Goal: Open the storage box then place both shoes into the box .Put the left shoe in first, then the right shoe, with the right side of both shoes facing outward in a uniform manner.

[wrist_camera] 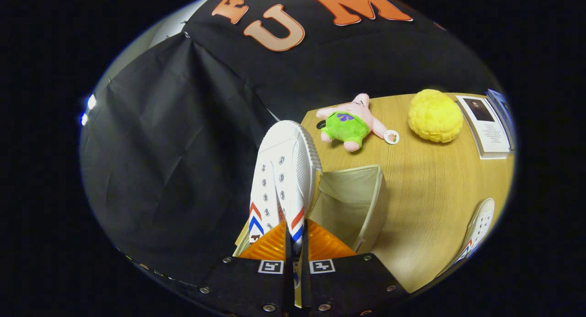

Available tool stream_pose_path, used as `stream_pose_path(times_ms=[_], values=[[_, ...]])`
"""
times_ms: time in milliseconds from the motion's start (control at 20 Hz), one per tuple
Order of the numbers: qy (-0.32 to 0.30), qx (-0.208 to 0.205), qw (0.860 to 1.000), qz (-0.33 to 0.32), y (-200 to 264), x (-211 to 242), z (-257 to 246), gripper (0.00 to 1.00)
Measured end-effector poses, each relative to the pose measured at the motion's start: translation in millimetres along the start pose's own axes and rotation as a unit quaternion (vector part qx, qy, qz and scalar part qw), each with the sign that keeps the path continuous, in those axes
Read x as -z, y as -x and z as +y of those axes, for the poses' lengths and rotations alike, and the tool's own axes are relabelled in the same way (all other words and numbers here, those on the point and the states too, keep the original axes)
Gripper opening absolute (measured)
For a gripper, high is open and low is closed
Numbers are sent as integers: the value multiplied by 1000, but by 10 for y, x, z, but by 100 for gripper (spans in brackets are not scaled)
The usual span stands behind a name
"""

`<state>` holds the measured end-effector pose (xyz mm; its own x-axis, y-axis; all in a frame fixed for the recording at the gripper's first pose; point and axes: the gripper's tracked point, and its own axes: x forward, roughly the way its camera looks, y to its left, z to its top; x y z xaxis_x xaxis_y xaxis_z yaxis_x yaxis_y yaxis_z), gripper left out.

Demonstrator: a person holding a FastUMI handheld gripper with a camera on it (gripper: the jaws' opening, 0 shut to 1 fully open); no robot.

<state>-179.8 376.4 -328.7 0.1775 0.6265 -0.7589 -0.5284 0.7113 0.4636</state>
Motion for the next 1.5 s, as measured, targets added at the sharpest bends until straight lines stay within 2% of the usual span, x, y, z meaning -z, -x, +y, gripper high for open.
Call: stream_pose_path(times_ms=[300, 450, 550, 1000, 1150, 1250, 1350, 1500], values=[[93, 26, 993, 67, -247, 235, 95, 6], [119, 21, 987, 109, -338, 452, 63, 6], [133, 38, 982, 129, -357, 538, -15, 6], [40, 75, 988, 131, -268, 420, -86, 9], [-25, 14, 997, 77, -127, 122, 179, 9], [-69, -21, 997, 31, 41, -207, 226, 4], [-78, -19, 997, -7, 157, -415, 52, 4], [-77, 10, 996, -43, 563, -479, -154, 15]])
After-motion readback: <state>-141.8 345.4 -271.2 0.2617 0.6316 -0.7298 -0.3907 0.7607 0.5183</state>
